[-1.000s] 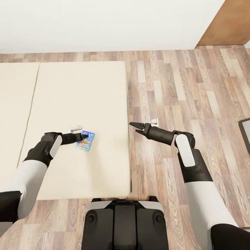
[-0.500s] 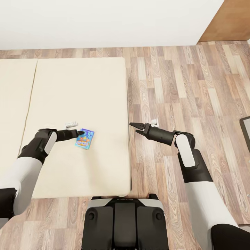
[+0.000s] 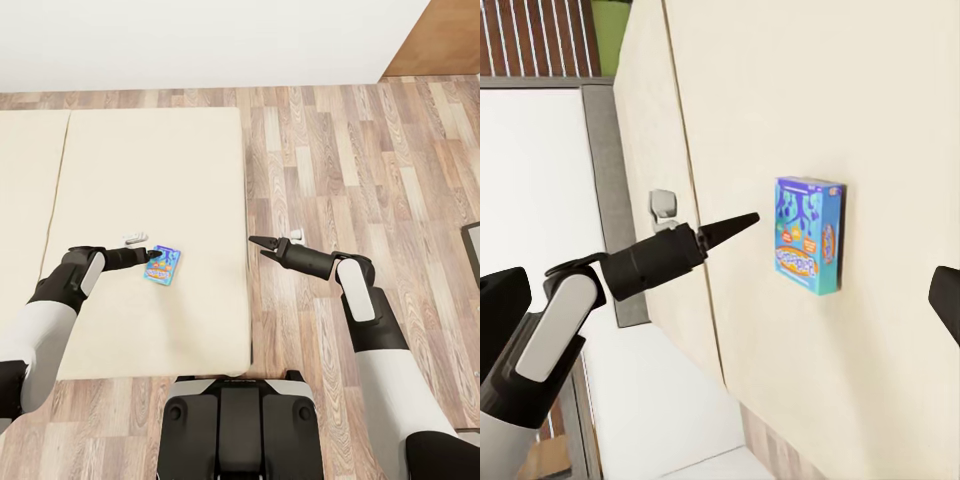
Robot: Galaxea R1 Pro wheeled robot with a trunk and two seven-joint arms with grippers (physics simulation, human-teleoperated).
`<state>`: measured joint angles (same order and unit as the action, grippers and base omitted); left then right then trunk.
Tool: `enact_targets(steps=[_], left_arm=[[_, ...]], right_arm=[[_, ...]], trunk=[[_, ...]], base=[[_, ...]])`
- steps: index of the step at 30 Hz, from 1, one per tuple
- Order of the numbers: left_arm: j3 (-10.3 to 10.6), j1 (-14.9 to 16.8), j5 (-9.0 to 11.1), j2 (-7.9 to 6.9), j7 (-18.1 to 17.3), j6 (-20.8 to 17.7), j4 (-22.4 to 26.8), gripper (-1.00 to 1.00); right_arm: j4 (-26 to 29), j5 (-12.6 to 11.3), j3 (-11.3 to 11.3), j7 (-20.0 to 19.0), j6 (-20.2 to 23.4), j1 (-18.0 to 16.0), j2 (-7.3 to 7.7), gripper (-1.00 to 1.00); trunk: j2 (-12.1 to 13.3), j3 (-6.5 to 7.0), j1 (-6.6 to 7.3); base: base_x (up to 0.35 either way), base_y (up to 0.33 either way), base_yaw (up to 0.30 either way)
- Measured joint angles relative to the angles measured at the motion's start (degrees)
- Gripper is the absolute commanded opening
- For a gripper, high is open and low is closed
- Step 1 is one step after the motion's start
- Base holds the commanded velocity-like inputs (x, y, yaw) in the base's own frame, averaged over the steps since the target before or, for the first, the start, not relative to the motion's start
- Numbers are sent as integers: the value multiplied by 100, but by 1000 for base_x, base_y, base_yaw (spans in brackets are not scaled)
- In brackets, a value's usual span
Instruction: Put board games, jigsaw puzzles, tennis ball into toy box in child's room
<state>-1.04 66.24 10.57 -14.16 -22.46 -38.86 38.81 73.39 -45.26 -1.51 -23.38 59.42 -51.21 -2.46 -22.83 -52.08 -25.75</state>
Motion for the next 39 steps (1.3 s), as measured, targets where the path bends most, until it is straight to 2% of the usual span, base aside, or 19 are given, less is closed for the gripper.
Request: enact_targets(steps=[11,39], left_arm=[[22,-1,-3,11,-32,8,0,100],[33,-4,0,-15,-51,38,-9,100]], right_arm=[[1,1,0,-5,-2,9,5,100],[-5,2,6,8,-1,10,-3,100]], trunk=[[0,-32,0],[0,-253,0]], base=[[0,0,0],[0,0,0]])
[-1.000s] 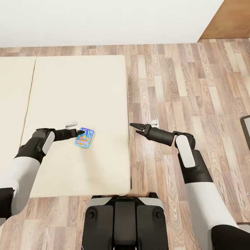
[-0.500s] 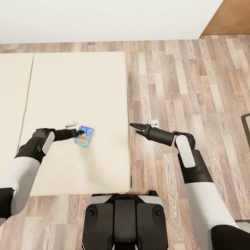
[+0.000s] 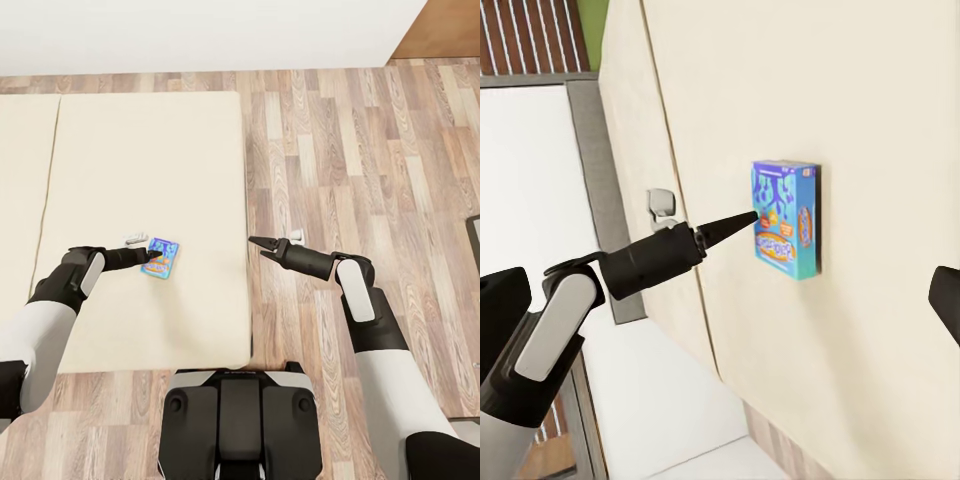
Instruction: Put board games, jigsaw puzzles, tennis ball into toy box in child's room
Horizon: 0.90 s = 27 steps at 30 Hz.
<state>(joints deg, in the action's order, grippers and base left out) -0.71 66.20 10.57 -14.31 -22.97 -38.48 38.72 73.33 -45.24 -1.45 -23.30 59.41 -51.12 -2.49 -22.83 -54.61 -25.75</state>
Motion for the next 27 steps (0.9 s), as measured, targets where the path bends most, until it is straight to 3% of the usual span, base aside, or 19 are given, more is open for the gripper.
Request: enact_targets(steps=[27], left_arm=[[0,0,8,0,-4,6,3,100]], right_arm=[[6,-2,2,-6,-11,0,-6,100]], trunk=[[0,-53,0]], base=[[0,0,0]])
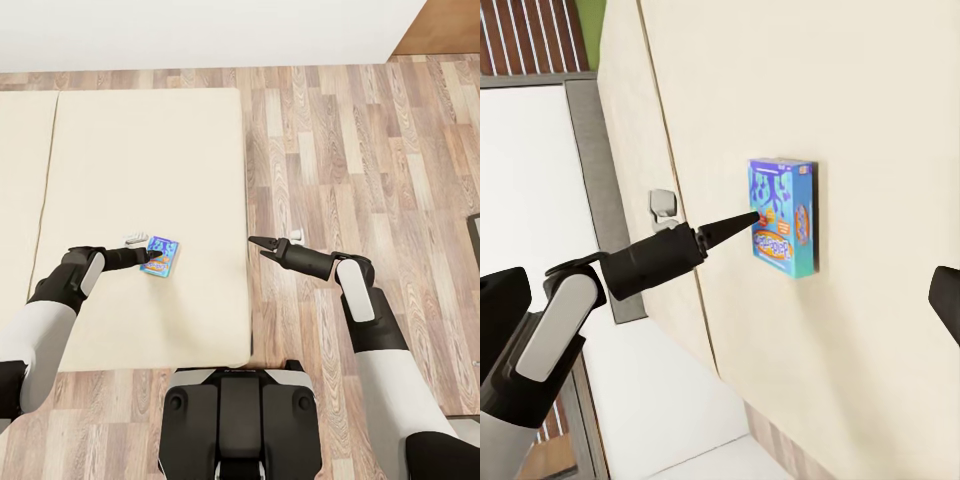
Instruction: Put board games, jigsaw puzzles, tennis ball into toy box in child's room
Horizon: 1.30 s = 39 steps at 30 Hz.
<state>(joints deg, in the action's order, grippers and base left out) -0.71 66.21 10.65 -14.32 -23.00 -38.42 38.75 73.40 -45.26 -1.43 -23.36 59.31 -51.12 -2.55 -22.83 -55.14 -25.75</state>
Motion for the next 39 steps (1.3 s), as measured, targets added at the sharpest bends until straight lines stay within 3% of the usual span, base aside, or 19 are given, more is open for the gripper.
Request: enact_targets(steps=[21,30,39], left_arm=[[-18,-1,21,-8,-26,-10,0,100],[-23,0,4,-17,-409,-6,10,100],[-22,2,4,-13,-545,-5,17,100]], right_arm=[[0,1,0,-1,5,0,-12,100],[0,0,-4,0,2,0,-4,100],[0,0,0,-1,-2,3,-7,100]], trunk=[[0,-52,0],[0,-69,0],[0,-71,0]], base=[[0,0,0],[0,0,0],[0,0,0]])
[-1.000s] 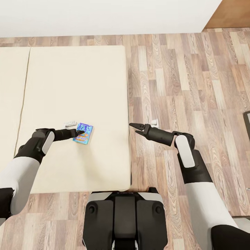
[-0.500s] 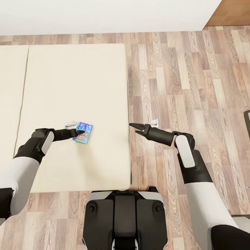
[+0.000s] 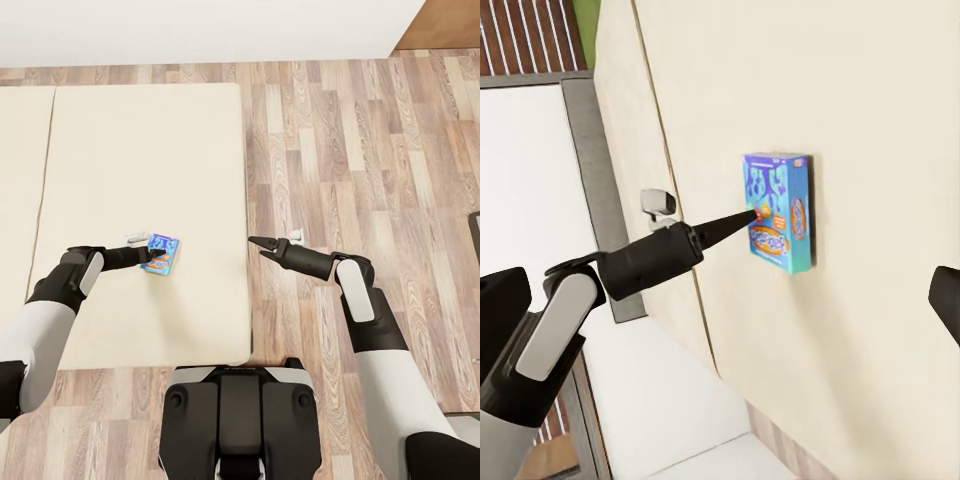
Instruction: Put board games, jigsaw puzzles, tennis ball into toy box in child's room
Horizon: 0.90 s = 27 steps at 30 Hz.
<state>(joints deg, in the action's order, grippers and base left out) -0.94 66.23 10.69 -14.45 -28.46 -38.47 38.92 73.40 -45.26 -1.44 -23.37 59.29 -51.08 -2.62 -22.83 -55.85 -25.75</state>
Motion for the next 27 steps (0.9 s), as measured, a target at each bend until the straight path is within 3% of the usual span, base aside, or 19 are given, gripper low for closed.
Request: enact_targets(steps=[27], left_arm=[[20,-2,-12,10,-11,-9,85,100]], right_arm=[[0,1,0,6,-6,-3,-20,100]], trunk=[[0,0,0]], base=[[0,-124,0]])
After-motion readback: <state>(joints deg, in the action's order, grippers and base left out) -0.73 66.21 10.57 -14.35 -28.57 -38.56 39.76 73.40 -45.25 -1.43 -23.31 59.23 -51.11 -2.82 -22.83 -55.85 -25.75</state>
